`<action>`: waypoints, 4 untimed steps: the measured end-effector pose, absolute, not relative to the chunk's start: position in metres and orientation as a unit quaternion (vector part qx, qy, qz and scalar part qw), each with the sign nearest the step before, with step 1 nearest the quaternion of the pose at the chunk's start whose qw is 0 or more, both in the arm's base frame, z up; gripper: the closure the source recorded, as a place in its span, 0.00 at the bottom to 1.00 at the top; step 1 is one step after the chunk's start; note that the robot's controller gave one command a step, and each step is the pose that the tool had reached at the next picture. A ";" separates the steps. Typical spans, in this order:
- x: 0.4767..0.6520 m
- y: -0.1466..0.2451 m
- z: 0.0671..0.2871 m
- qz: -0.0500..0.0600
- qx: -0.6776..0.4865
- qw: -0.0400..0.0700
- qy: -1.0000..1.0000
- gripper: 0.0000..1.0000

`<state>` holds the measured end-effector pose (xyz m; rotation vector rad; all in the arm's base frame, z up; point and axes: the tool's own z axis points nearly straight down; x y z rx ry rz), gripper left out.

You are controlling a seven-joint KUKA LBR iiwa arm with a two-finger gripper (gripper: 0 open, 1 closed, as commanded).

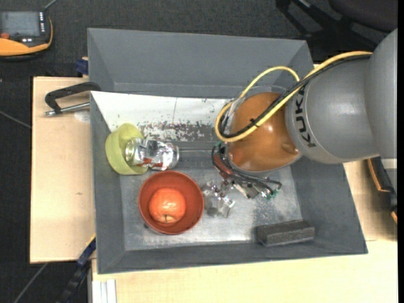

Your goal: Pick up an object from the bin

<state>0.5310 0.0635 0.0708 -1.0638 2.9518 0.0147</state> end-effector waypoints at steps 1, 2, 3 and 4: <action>0.531 0.064 0.071 0.005 -0.339 0.002 0.941 0.00; 0.532 0.177 0.075 0.002 -0.344 0.003 0.939 0.00; 0.514 0.232 0.073 0.001 -0.502 0.011 0.865 0.00; 0.497 0.233 0.072 -0.002 -0.579 0.015 0.816 0.00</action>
Offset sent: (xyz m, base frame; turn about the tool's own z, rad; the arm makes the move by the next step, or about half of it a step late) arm 0.0000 0.0000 0.0000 0.0000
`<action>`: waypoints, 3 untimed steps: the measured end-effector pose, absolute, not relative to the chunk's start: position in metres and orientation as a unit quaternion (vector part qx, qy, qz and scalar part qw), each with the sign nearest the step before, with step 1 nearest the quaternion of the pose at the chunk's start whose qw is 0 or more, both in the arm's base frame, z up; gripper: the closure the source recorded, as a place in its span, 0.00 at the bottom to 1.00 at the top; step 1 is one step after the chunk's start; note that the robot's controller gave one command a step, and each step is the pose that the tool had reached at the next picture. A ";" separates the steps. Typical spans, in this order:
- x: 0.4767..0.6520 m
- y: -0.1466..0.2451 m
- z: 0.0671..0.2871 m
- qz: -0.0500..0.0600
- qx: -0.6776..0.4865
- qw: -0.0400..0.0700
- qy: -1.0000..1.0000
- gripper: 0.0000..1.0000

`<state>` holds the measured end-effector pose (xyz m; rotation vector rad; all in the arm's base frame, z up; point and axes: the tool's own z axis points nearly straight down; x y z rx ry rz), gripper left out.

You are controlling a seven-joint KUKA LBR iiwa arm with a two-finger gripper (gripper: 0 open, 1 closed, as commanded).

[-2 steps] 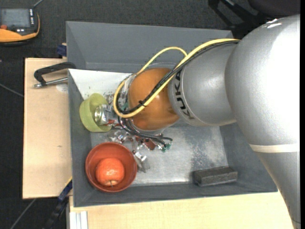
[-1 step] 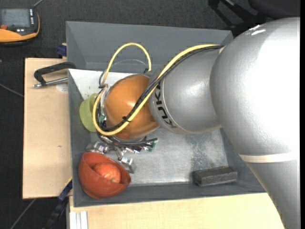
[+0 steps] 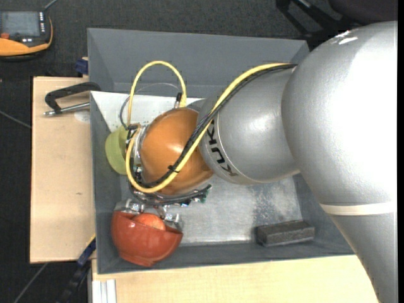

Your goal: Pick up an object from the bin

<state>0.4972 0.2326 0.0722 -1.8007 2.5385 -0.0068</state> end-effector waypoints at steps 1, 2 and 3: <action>0.513 0.159 0.071 -0.006 -0.685 0.016 0.728 0.00; 0.512 0.195 0.211 -0.005 -0.591 0.023 0.806 0.00; 0.535 0.201 0.153 -0.005 -0.632 0.024 0.775 0.00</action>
Offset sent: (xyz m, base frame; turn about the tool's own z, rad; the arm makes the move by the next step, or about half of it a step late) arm 0.0134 -0.0719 -0.0022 -0.2844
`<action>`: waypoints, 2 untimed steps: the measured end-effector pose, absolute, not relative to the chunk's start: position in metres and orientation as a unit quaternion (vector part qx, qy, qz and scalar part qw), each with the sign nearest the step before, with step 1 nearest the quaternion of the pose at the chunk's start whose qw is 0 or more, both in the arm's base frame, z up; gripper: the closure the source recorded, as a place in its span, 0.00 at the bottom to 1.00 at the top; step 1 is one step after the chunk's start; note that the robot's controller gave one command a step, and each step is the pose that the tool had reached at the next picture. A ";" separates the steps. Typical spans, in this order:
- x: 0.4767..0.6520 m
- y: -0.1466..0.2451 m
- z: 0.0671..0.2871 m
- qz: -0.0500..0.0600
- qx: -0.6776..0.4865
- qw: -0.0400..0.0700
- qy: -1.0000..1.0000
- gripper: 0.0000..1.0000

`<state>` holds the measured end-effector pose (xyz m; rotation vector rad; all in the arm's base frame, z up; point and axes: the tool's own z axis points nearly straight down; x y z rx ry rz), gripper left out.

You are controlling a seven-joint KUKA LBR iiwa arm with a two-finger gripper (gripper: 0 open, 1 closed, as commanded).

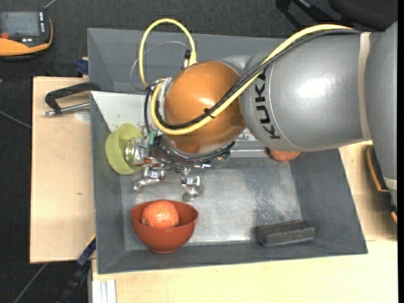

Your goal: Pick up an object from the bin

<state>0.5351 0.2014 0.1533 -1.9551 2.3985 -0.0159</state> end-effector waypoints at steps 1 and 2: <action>0.502 0.232 0.104 -0.008 -0.762 0.022 0.647 0.00; 0.503 0.231 0.105 -0.008 -0.761 0.024 0.648 1.00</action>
Offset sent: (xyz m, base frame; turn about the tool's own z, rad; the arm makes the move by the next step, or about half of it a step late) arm -0.0327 0.0283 -0.0493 -0.3676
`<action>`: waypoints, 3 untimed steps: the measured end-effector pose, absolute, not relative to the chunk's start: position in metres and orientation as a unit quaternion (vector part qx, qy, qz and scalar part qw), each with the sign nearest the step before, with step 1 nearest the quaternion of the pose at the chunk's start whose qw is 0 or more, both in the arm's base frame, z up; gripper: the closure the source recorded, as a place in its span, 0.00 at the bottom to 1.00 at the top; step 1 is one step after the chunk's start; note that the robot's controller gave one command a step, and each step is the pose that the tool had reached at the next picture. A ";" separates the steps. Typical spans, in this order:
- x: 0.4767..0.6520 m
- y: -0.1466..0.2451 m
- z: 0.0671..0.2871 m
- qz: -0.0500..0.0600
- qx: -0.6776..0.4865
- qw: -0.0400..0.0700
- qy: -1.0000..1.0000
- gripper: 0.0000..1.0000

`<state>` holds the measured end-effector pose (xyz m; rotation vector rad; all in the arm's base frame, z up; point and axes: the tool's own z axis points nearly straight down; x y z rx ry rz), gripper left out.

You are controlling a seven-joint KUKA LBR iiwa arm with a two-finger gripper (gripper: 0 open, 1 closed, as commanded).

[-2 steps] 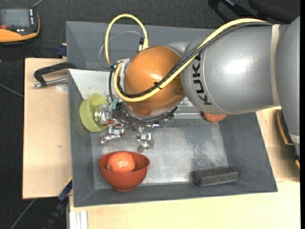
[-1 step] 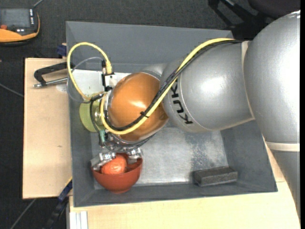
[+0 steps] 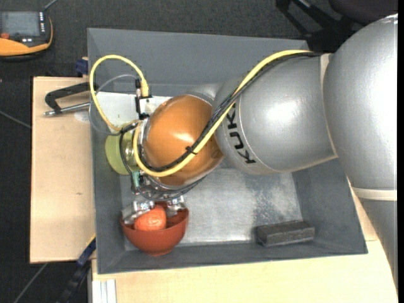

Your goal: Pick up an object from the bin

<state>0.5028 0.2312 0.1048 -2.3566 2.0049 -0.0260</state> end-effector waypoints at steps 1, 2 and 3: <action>0.536 0.219 0.152 -0.015 -0.894 0.025 0.447 1.00; 0.522 0.213 0.229 -0.020 -0.941 0.027 0.336 1.00; 0.499 0.200 0.235 -0.021 -0.959 0.026 0.282 1.00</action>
Offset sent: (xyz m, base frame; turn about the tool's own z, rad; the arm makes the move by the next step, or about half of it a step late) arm 0.0315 -0.0131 0.0457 -0.4879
